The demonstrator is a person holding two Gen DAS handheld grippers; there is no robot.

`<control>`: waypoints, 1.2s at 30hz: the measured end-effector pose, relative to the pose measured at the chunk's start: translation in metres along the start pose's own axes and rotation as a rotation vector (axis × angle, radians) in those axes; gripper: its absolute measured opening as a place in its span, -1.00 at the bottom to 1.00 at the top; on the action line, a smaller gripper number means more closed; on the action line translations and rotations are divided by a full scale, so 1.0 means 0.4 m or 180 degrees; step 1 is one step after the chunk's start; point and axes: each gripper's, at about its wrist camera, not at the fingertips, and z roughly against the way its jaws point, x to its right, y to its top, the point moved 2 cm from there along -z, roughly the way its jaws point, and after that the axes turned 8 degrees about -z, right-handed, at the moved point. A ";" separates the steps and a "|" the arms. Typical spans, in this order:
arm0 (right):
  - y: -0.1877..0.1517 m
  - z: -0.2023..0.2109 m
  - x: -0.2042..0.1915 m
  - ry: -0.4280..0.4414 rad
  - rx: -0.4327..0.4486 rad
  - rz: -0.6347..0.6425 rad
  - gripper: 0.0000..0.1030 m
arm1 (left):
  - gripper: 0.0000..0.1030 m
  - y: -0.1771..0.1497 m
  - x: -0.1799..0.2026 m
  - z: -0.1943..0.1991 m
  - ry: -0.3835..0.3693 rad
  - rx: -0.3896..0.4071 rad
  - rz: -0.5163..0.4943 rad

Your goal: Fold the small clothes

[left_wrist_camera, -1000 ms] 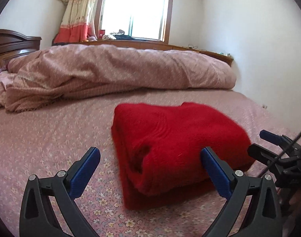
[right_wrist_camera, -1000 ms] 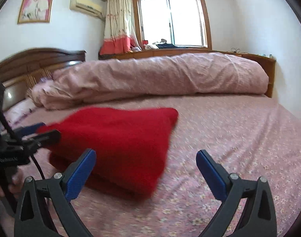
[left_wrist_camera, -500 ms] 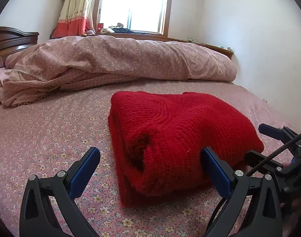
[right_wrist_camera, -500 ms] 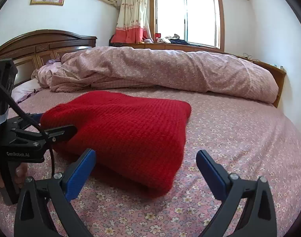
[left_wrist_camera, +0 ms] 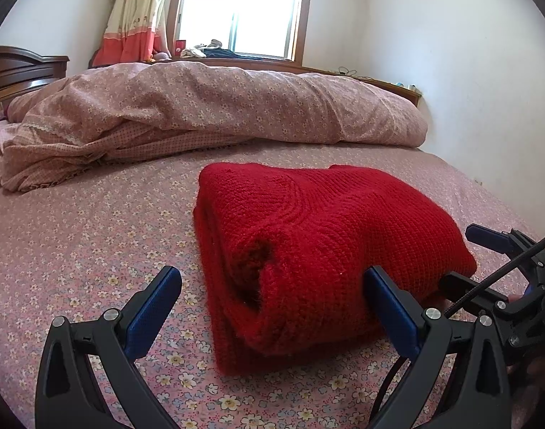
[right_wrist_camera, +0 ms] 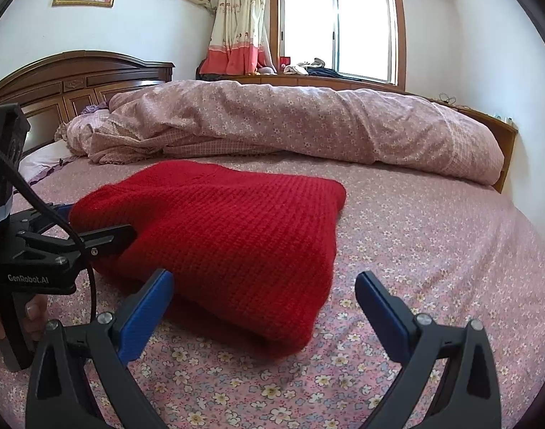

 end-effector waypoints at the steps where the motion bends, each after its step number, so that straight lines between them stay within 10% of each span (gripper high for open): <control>1: 0.000 0.000 0.000 0.0001 0.0001 0.0001 1.00 | 0.91 0.000 -0.001 -0.001 0.0000 0.0000 -0.0002; 36: -0.001 -0.021 0.002 0.0064 -0.0120 -0.0027 1.00 | 0.91 -0.002 0.007 -0.003 -0.0032 -0.0030 -0.0022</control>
